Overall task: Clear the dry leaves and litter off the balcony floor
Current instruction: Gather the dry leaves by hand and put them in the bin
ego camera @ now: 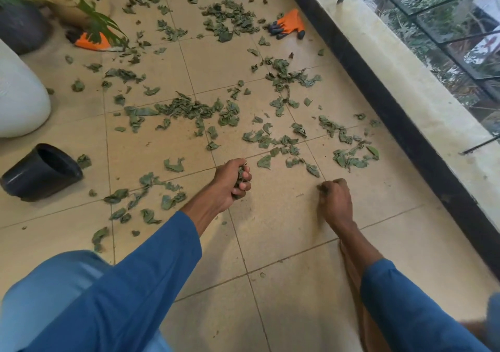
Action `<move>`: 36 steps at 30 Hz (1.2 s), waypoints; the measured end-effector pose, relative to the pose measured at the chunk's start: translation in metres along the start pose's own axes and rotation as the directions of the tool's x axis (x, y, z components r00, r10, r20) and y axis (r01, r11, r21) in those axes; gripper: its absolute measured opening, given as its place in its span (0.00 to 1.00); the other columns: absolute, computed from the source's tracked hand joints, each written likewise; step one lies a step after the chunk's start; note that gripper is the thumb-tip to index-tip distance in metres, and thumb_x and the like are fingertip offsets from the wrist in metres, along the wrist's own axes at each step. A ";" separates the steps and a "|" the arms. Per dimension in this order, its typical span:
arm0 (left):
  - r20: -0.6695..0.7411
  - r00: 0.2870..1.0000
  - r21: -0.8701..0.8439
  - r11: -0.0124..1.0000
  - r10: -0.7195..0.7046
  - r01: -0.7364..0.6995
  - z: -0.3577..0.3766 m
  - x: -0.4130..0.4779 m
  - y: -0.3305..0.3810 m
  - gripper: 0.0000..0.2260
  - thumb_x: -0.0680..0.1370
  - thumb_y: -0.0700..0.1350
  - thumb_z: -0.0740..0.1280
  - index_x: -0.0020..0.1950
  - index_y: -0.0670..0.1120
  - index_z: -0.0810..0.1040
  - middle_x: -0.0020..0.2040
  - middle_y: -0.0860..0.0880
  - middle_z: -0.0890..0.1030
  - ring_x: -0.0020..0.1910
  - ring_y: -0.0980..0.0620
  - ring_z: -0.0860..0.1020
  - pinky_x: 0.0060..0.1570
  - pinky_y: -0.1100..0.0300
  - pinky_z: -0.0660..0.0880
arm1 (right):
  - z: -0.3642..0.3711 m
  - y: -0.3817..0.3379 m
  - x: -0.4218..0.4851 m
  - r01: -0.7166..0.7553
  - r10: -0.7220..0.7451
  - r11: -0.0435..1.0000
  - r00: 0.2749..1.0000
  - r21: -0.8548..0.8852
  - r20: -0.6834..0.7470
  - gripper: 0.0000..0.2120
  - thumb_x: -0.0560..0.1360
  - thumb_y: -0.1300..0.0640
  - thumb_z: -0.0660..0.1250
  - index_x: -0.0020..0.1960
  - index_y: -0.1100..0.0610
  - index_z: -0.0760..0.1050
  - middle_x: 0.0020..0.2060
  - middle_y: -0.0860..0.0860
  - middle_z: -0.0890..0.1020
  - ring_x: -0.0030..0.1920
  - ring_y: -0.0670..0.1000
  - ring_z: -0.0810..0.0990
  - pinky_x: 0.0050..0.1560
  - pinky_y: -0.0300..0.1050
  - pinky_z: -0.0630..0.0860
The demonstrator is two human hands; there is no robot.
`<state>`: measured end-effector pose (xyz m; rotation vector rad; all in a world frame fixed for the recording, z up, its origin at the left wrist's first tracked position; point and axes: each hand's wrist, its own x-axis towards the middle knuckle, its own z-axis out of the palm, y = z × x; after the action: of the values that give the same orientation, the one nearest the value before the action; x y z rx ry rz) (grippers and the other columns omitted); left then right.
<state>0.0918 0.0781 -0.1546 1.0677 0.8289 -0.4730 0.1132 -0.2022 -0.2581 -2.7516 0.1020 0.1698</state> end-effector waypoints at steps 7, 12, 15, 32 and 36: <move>0.025 0.999 0.004 1.000 -0.020 0.020 0.000 0.001 0.002 0.13 0.84 0.47 0.61 0.39 0.48 0.70 0.28 0.53 0.70 0.20 0.57 0.63 0.16 0.66 0.55 | -0.007 -0.005 0.008 0.010 -0.017 0.990 0.999 0.143 0.048 0.12 0.74 0.70 0.69 0.54 0.61 0.86 0.50 0.57 0.87 0.50 0.55 0.84 0.56 0.48 0.80; 0.025 0.999 0.054 0.998 -0.035 0.033 -0.001 0.001 -0.001 0.13 0.83 0.47 0.62 0.39 0.48 0.71 0.28 0.53 0.71 0.21 0.57 0.64 0.16 0.66 0.55 | -0.027 -0.027 0.039 0.093 -0.081 0.972 0.995 0.215 -0.063 0.09 0.73 0.70 0.73 0.49 0.59 0.87 0.44 0.54 0.88 0.36 0.48 0.83 0.38 0.34 0.74; 0.017 0.999 0.071 0.997 -0.044 0.042 -0.004 0.002 -0.005 0.12 0.83 0.47 0.62 0.40 0.48 0.72 0.28 0.53 0.71 0.21 0.57 0.65 0.16 0.66 0.55 | -0.026 -0.034 0.055 0.092 -0.098 0.979 0.995 0.183 0.024 0.08 0.71 0.71 0.74 0.46 0.61 0.87 0.42 0.54 0.86 0.33 0.45 0.79 0.36 0.33 0.72; 0.014 1.000 0.105 0.994 -0.026 0.024 -0.006 0.000 -0.003 0.12 0.84 0.48 0.62 0.40 0.48 0.72 0.29 0.52 0.72 0.22 0.57 0.66 0.17 0.67 0.56 | -0.031 -0.062 0.027 -0.126 0.055 0.878 0.985 0.461 0.164 0.06 0.71 0.65 0.77 0.41 0.55 0.84 0.38 0.51 0.86 0.38 0.49 0.84 0.46 0.47 0.83; -0.020 1.000 0.092 0.996 -0.004 0.006 -0.005 -0.001 0.001 0.13 0.84 0.48 0.61 0.40 0.47 0.73 0.30 0.51 0.73 0.22 0.56 0.67 0.17 0.66 0.57 | -0.049 -0.114 0.017 -0.145 -0.092 0.733 0.947 0.664 0.308 0.14 0.70 0.70 0.77 0.52 0.60 0.80 0.41 0.57 0.86 0.40 0.55 0.85 0.42 0.49 0.84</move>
<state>0.0900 0.0830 -0.1547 1.1565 0.8338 -0.5097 0.1456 -0.1159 -0.1730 -1.9469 0.0914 0.4857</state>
